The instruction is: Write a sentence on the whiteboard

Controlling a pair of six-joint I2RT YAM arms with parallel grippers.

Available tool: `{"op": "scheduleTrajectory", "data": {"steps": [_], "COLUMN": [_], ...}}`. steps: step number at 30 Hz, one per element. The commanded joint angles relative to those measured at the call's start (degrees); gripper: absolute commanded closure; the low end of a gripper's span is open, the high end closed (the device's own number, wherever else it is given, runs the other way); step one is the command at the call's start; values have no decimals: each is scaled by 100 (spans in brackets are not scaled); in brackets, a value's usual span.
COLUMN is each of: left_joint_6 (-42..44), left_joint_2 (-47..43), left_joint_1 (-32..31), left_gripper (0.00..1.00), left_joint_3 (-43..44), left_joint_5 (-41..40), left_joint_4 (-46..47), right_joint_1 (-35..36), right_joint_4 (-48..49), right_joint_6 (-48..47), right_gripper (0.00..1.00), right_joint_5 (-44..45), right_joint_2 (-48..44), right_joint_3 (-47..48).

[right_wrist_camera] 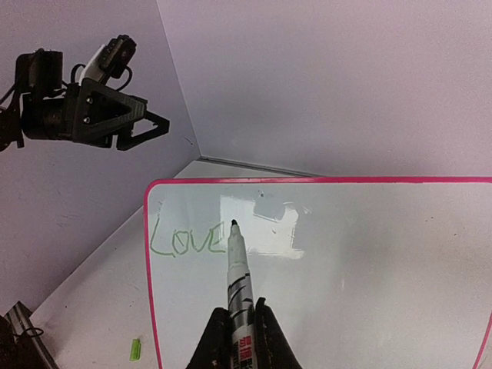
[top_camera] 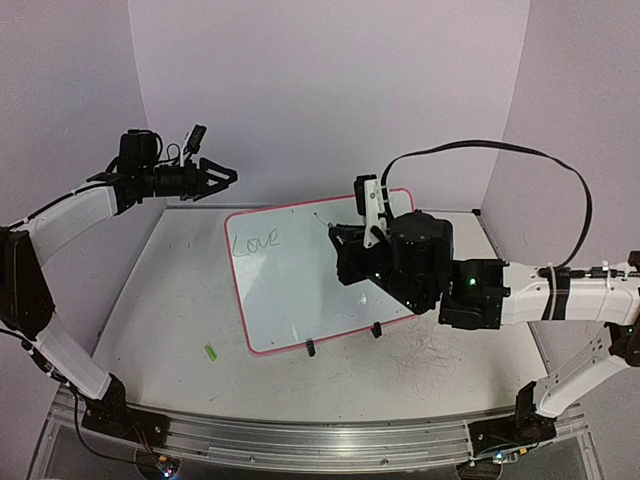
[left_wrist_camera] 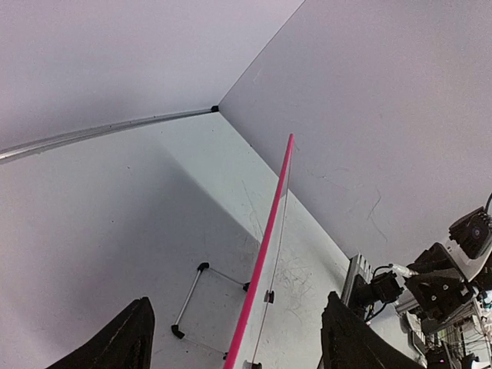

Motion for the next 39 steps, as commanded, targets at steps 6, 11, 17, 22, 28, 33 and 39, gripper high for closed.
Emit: {"op": "scheduleTrajectory", "data": {"steps": [6, 11, 17, 22, 28, 33, 39], "left_joint_6": [625, 655, 499, 442, 587, 770, 787], "left_joint_2": [310, 190, -130, -499, -642, -702, -664], "left_joint_1": [-405, -415, -417, -412, -412, -412, -413], "left_gripper": [26, 25, 25, 25, 34, 41, 48], "left_joint_3": [-134, -355, -562, -885, -1192, -1262, -1347], "left_joint_5": [481, 283, -357, -587, -637, -475, -363], "left_joint_4": [-301, -314, -649, -715, -748, -732, -653], "right_joint_1": [1, 1, 0, -2, -2, -2, -1], "right_joint_4": [412, 545, 562, 579, 587, 587, 413], "right_joint_6": [70, -77, -315, -307, -317, -324, -289], "right_gripper": [100, 100, 100, 100, 100, 100, 100], "right_joint_5": [161, -102, -402, -669, -838, -865, -469], "right_joint_2": [-418, -342, 155, 656, 833, 850, 992], "right_joint_3": [-501, -539, -131, 212, 367, 336, 478]}}
